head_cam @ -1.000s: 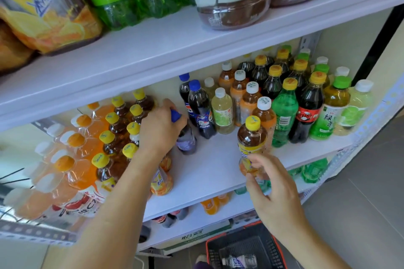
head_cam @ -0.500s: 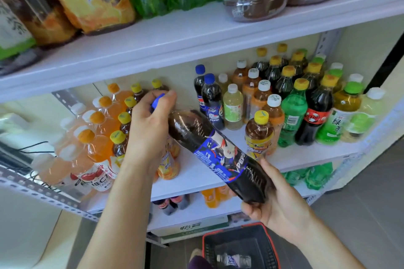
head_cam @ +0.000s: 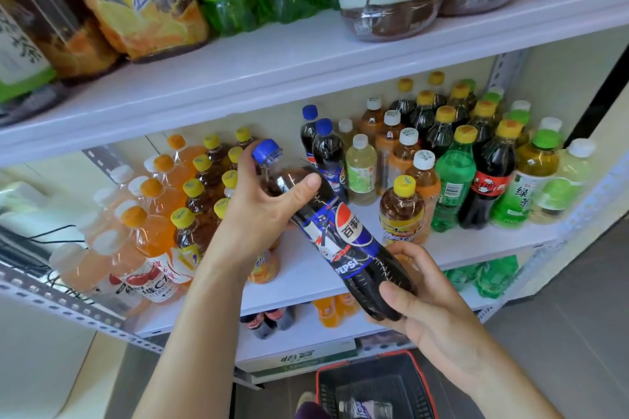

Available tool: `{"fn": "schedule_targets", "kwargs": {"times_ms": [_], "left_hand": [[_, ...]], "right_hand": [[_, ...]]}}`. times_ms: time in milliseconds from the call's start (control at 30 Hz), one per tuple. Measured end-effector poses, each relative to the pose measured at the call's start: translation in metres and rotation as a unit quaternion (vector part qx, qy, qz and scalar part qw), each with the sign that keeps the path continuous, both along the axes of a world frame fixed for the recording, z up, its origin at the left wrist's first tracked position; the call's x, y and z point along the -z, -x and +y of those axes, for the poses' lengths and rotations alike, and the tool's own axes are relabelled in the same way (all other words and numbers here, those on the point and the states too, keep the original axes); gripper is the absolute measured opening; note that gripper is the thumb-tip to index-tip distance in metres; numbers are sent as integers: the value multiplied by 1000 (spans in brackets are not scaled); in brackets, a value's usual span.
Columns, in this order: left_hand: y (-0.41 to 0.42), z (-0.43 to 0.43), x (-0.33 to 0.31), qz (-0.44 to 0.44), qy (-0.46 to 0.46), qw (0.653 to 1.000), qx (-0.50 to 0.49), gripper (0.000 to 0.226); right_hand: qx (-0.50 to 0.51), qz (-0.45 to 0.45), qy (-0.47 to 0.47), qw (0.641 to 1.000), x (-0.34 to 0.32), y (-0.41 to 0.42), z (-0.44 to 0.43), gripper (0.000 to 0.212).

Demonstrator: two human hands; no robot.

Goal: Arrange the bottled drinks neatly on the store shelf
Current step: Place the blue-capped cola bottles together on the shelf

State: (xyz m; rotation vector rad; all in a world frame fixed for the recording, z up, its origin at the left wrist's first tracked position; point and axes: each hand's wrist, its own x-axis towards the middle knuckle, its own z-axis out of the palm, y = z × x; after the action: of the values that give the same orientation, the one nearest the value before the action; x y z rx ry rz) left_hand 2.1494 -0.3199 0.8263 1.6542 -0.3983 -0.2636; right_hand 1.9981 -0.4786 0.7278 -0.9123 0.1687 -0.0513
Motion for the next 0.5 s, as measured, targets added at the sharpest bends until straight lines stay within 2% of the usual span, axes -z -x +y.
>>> {"fn": "schedule_targets", "kwargs": {"times_ms": [100,167,233,333,433,500], "left_hand": [[2,-7,-1,11,51,998,-23,84],[2,-8,-1,23,83,996,-31,86],[0,-8,0,34,120,992,-23,84],[-1,-9,5,52,181,982,14,79],[-2,-12,9,79,224,970,47,87],[-2,-13,10,103,235,965,61,77]], "right_hand": [[7,3,19,1000,-1,-2,0,64],[11,1,21,1000,-3,-3,-1,61],[-9,0,-27,1000,-6,-5,-4,56],[-83,47,-125,988,-13,-4,-8,72],[-101,49,-106,988,-14,-5,-9,78],[-83,23,-71,994,-14,-6,-7,73]]}}
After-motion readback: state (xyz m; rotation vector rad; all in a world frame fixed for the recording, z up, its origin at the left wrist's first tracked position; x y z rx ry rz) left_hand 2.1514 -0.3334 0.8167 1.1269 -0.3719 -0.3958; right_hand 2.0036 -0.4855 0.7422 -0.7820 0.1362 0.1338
